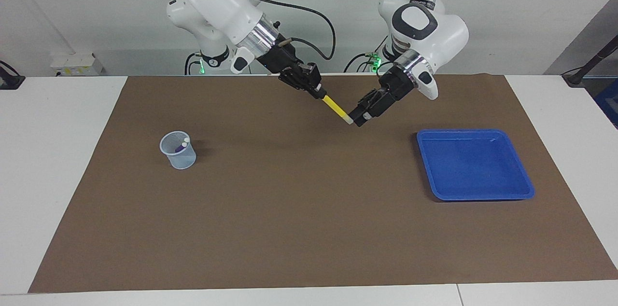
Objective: Right arm passes pens to left for tray arrangement
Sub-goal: 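Bring the yellow pen toward the open left gripper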
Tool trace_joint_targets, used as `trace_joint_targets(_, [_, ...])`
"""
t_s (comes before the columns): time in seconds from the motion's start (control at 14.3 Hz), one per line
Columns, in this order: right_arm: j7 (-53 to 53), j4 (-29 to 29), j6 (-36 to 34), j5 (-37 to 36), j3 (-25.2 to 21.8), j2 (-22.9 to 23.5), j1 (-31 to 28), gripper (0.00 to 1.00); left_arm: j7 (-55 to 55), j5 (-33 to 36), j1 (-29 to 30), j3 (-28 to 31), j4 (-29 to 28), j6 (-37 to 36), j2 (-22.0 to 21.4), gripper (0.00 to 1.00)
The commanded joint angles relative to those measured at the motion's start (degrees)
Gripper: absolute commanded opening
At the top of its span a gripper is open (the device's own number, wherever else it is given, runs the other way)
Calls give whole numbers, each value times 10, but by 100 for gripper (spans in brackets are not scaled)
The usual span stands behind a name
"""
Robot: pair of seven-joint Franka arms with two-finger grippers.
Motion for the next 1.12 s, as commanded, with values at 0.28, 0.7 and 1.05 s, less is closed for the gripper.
trace_joint_targets(0.28, [6, -17, 11, 15, 0, -14, 0, 0, -13, -95, -50, 5, -2, 75, -4, 85])
trace_joint_targets(0.7, [6, -17, 11, 15, 0, -14, 0, 0, -14, -95, -54, 6, -1, 78, -5, 44])
trace_joint_targets(1.05, [6, -17, 10, 15, 0, -14, 0, 0, -17, -95, -54, 6, -1, 83, -10, 43])
